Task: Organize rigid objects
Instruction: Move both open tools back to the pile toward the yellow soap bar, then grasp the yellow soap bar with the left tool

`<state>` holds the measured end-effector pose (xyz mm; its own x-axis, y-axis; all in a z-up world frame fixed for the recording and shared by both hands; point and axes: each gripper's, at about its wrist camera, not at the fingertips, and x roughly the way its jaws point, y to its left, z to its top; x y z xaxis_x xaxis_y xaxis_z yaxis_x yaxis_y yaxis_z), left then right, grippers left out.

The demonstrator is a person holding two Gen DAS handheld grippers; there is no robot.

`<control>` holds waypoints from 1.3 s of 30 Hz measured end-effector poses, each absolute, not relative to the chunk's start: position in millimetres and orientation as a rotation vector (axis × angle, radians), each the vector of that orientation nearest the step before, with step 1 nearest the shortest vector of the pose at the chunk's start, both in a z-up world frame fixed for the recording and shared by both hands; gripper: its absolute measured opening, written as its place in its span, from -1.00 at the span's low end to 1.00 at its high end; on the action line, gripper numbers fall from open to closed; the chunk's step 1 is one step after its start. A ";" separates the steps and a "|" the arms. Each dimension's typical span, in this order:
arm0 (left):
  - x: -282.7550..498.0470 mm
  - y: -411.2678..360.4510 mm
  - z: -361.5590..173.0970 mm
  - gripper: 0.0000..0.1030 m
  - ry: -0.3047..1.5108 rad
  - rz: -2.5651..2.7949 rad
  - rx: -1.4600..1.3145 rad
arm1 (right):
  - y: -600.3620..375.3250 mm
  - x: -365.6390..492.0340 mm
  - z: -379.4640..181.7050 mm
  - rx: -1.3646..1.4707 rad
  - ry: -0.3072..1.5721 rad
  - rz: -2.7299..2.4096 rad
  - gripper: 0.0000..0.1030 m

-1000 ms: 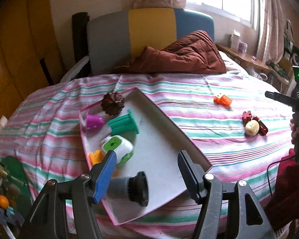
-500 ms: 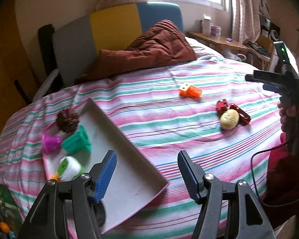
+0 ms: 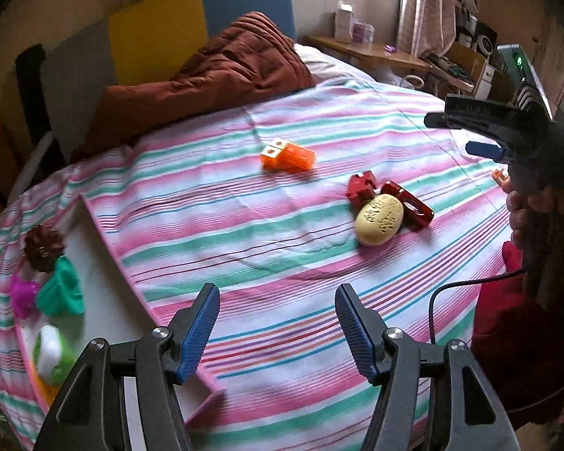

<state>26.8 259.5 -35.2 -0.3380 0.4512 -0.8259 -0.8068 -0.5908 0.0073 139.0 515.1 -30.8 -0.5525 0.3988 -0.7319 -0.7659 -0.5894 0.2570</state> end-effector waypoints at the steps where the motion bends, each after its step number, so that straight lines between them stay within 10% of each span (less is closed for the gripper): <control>1: 27.9 266.3 -38.1 0.26 0.546 1.984 -1.056 | 516.5 140.1 -31.4 -0.824 0.758 2.153 0.65; 23: 33.8 407.9 -91.1 0.26 0.725 1.684 -1.022 | 525.4 141.8 -40.0 -0.840 0.902 2.152 0.67; 27: 25.3 402.0 -98.1 -0.15 0.643 1.719 -1.062 | 527.0 141.2 -42.1 -0.851 0.905 2.147 0.67; 39: 34.1 331.5 -102.0 -0.16 0.555 1.833 -1.028 | 505.1 105.8 -62.5 -1.130 0.830 2.238 0.67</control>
<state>34.1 331.5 -102.0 -0.2166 0.5052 -0.8353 -0.8839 -0.4648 -0.0519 105.8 505.1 -62.5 -0.5338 0.1547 -0.8313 -0.6591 -0.6920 0.2945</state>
